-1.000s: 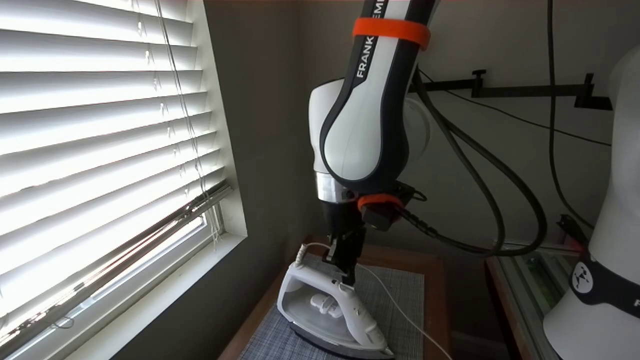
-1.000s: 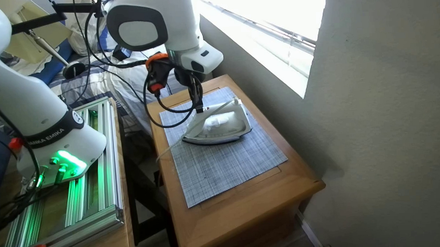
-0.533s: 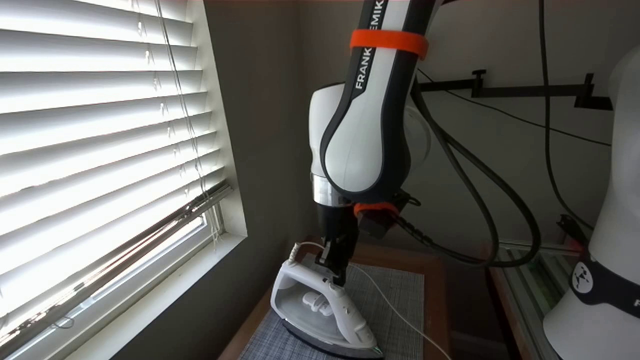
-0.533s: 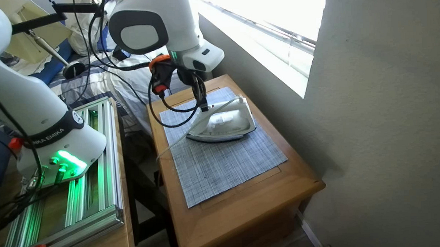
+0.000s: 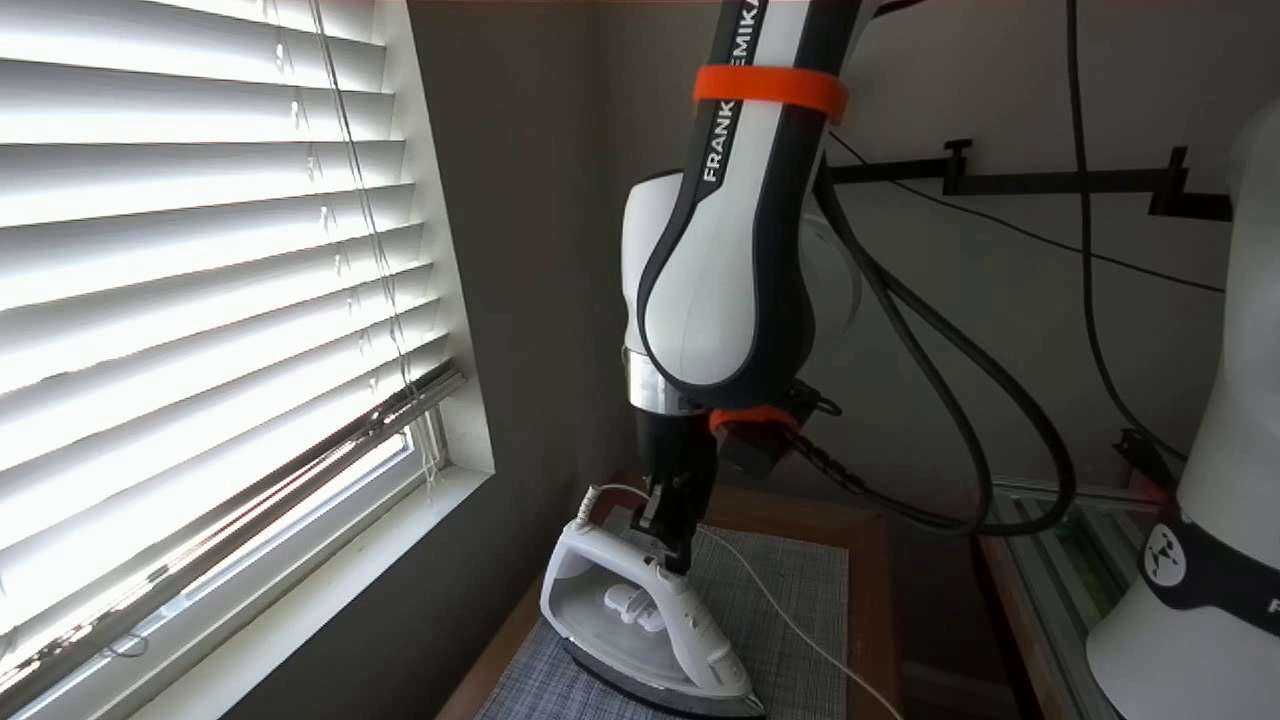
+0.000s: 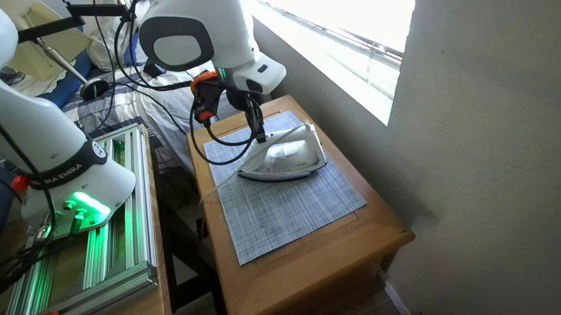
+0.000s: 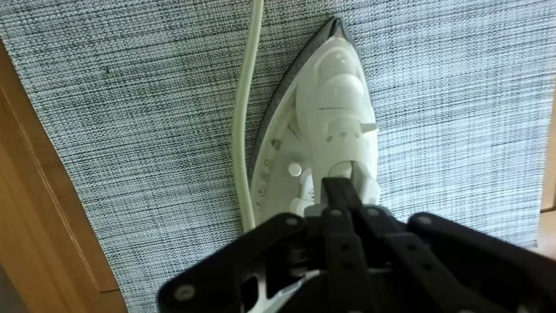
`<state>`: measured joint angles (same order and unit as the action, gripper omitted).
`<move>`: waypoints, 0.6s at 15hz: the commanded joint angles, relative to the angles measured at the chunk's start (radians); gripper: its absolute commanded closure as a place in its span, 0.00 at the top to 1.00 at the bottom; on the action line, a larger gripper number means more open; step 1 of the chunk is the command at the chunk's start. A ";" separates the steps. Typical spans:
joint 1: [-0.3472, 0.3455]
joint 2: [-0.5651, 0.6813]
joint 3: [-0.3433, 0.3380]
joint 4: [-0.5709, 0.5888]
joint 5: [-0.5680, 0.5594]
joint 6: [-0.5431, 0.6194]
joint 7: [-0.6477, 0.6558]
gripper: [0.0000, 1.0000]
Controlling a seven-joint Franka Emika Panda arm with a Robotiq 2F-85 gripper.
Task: Press a button on the pressing iron
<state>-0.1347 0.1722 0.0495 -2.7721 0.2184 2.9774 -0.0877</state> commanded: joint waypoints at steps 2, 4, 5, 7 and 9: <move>-0.037 0.099 0.041 0.000 0.082 0.057 -0.087 0.00; -0.040 0.099 0.046 0.000 0.102 0.056 -0.106 0.00; -0.040 0.098 0.047 0.000 0.109 0.057 -0.114 0.00; -0.042 0.096 0.051 0.000 0.126 0.055 -0.129 0.00; -0.040 0.094 0.051 0.000 0.141 0.050 -0.142 0.00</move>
<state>-0.1588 0.1732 0.0789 -2.7721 0.3100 2.9806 -0.1754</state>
